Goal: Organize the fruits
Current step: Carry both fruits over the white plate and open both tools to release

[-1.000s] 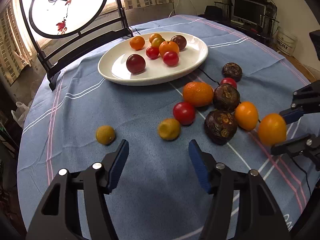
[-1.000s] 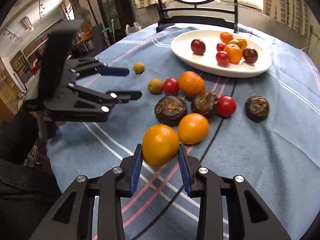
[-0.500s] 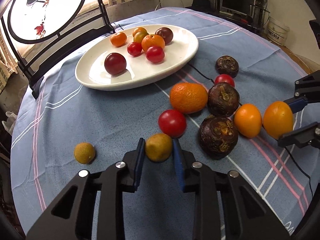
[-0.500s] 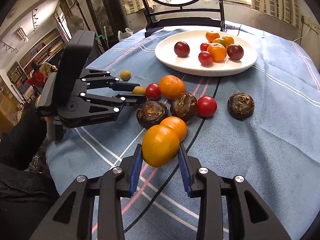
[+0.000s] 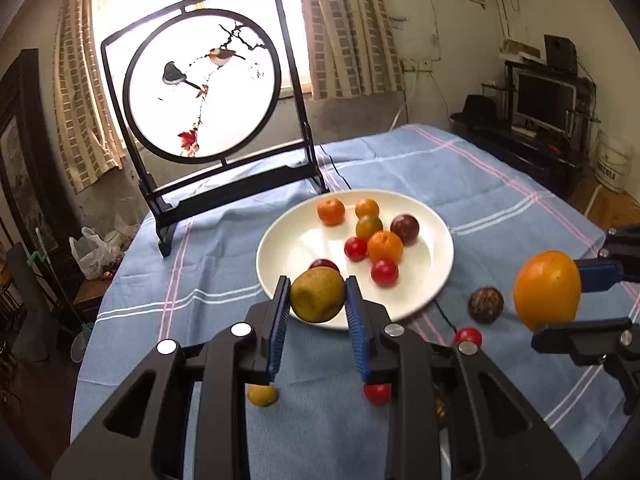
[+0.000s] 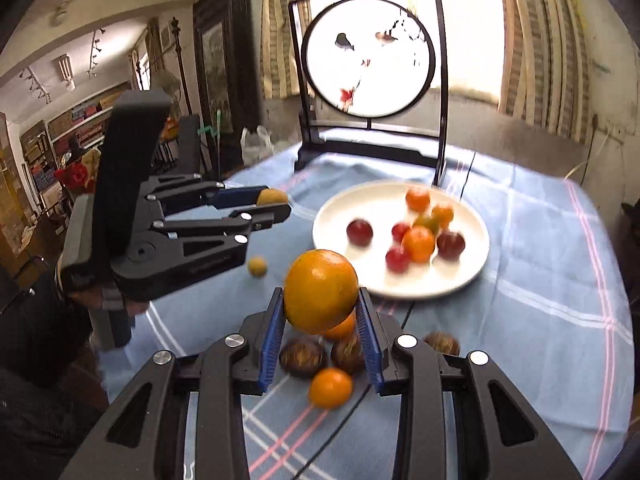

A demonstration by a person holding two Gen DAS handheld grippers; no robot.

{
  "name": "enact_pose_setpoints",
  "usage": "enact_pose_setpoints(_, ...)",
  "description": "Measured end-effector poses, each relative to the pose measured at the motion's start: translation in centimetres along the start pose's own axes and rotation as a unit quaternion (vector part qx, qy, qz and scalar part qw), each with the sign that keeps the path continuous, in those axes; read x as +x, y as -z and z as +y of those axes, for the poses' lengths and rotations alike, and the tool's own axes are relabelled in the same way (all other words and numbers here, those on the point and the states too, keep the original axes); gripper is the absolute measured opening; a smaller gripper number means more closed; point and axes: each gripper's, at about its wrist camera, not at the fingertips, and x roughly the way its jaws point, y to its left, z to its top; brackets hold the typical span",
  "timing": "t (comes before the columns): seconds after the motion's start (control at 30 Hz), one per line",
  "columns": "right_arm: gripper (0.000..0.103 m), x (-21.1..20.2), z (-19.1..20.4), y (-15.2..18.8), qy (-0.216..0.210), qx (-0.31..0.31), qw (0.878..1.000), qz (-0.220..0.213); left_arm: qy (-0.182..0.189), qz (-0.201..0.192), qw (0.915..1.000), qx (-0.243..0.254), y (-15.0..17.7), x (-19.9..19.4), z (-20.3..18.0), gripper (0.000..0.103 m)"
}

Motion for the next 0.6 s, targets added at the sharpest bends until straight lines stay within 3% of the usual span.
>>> enact_pose_setpoints(0.23, 0.036, 0.9, -1.9, -2.6, 0.009, 0.001, 1.000, -0.021, -0.022, -0.017, 0.9993, -0.024, -2.8, 1.4, 0.3, 0.027)
enact_pose_setpoints(0.6, 0.036, 3.9, -3.5, -3.0, 0.013, 0.007, 1.000, -0.001, -0.021, 0.004, 0.9995, -0.025, -3.0, 5.0, 0.7, 0.027)
